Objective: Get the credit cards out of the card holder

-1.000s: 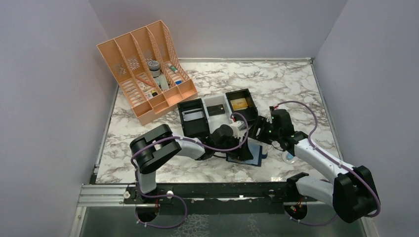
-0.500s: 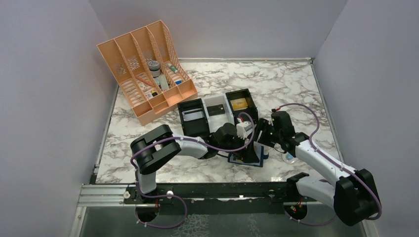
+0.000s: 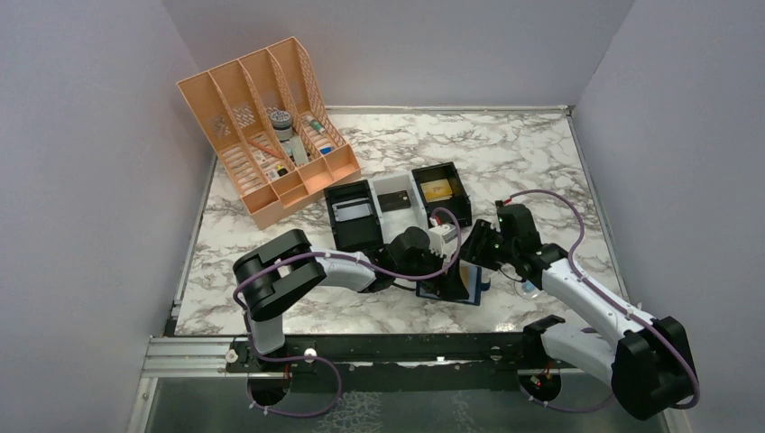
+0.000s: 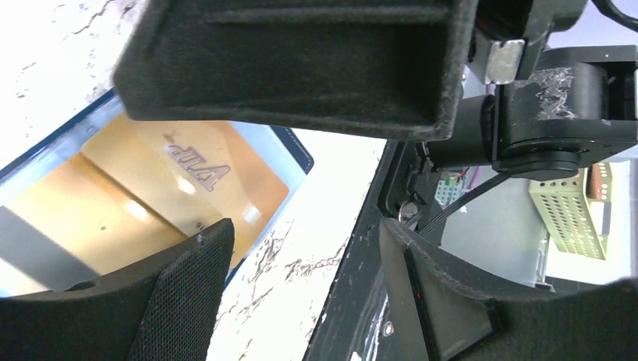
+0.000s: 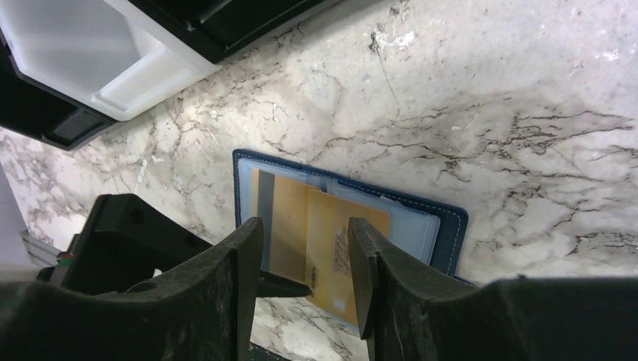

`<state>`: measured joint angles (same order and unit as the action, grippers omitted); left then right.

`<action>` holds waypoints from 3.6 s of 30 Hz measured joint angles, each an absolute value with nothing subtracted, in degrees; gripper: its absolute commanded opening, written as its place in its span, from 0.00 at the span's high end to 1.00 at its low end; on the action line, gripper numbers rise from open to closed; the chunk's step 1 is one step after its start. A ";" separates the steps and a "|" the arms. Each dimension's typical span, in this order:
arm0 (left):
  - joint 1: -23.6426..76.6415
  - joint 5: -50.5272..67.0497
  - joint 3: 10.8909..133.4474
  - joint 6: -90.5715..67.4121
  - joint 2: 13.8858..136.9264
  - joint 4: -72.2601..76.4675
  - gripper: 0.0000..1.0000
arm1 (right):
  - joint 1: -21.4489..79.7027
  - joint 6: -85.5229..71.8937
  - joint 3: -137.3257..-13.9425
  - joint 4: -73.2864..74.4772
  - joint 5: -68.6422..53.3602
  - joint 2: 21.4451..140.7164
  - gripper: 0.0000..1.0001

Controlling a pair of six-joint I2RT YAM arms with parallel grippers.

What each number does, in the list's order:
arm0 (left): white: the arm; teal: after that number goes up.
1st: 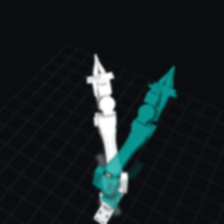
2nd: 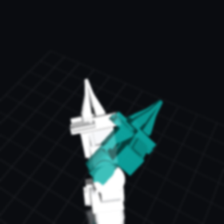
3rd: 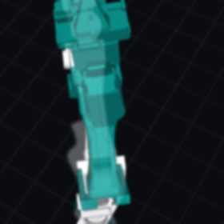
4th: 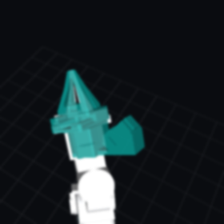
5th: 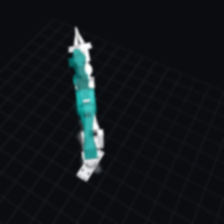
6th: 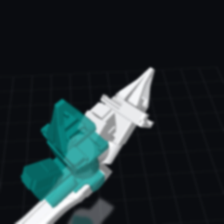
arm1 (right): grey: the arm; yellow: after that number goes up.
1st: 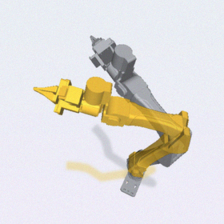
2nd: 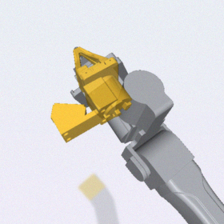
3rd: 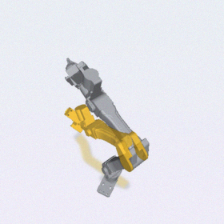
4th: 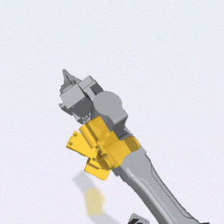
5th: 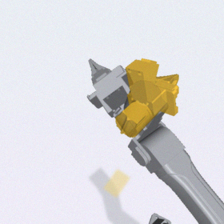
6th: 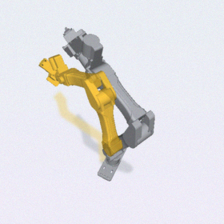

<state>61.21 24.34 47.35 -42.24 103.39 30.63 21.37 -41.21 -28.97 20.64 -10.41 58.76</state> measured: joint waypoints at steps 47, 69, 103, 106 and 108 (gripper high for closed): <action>61.08 11.90 42.87 -44.25 99.68 23.90 0.38 | 21.15 -40.62 -26.24 11.11 -24.67 72.27 0.52; 56.84 2.83 37.36 -46.46 86.35 15.03 0.33 | 23.31 -33.47 -31.18 16.29 -22.79 73.67 0.61; 56.84 11.07 35.66 -55.66 94.45 26.79 0.58 | 23.29 -35.62 -24.84 5.93 -28.21 75.55 0.87; 56.84 10.92 34.76 -56.93 94.72 27.44 0.60 | 23.29 -35.77 -24.80 5.93 -28.14 75.48 0.87; 56.84 10.85 34.59 -58.11 95.31 27.86 0.60 | 23.29 -35.79 -24.75 5.91 -28.12 75.46 0.87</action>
<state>56.84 10.85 34.59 -58.11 95.31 27.86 23.29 -35.79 -24.75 5.91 -28.12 75.46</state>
